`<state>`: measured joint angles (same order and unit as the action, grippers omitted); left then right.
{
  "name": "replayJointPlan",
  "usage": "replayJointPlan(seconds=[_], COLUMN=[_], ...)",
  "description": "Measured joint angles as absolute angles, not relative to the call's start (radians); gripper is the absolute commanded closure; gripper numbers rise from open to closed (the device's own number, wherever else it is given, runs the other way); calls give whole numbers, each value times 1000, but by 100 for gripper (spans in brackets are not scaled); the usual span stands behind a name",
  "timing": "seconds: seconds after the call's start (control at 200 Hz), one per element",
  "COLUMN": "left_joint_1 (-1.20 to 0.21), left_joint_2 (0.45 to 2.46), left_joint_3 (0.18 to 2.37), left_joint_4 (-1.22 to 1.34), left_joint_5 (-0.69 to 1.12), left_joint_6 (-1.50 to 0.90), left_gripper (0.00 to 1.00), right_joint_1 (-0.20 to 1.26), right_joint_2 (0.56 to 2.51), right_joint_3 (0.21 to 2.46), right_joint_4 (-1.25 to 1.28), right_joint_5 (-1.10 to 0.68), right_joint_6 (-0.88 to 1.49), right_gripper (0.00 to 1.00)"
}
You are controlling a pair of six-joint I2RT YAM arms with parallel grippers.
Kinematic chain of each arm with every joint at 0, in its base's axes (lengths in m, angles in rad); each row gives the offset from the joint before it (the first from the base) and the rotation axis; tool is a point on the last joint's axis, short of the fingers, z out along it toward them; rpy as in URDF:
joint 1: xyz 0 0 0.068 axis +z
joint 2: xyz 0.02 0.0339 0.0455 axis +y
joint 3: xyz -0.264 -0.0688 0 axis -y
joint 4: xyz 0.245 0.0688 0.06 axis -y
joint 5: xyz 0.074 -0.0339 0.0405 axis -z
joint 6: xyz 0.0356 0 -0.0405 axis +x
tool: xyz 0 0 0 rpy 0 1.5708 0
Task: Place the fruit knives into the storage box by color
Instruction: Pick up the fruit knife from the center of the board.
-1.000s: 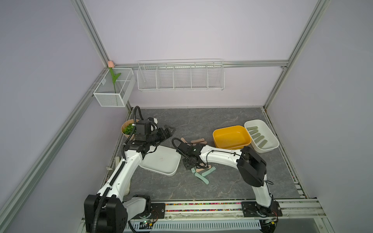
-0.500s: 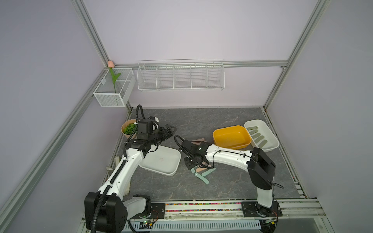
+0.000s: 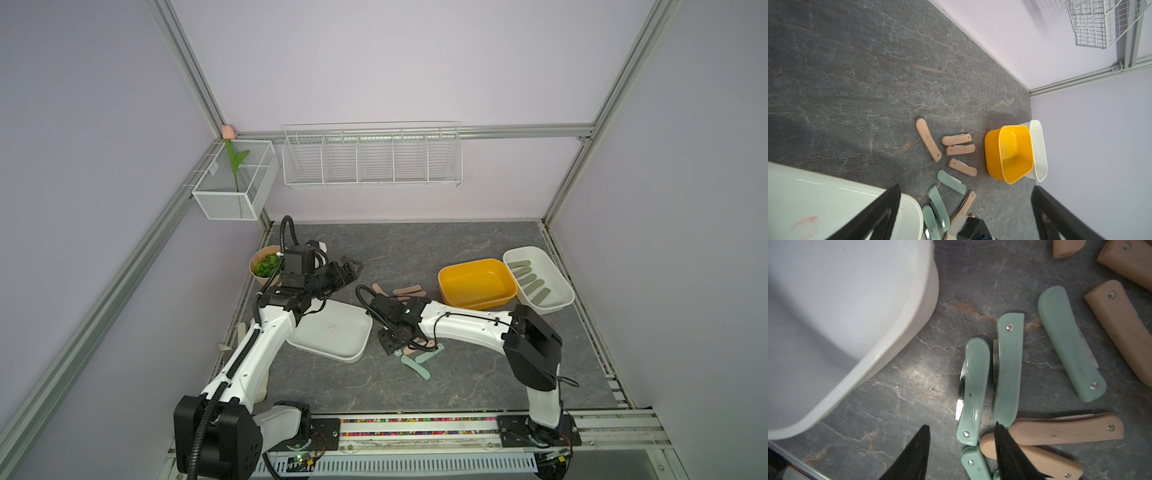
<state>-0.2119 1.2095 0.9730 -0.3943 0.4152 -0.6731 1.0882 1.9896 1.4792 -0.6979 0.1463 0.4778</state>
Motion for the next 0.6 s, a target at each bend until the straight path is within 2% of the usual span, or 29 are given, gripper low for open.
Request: replayJointPlan(seconds=[0.375,0.6], left_joint_1=[-212,-213], left_joint_2=[1209,1209], left_joint_3=[973,973], left_joint_4=[-394,-394], left_joint_5=[415,415], left_joint_6=[-673,-673], left_gripper=[1,1], right_joint_1=[1088,1089], right_joint_2=[2053,2080], right_joint_3=[1479,1499], right_joint_4=[-692,-702], right_joint_5=[145,160], right_joint_6=[479,482], right_gripper=[49,54])
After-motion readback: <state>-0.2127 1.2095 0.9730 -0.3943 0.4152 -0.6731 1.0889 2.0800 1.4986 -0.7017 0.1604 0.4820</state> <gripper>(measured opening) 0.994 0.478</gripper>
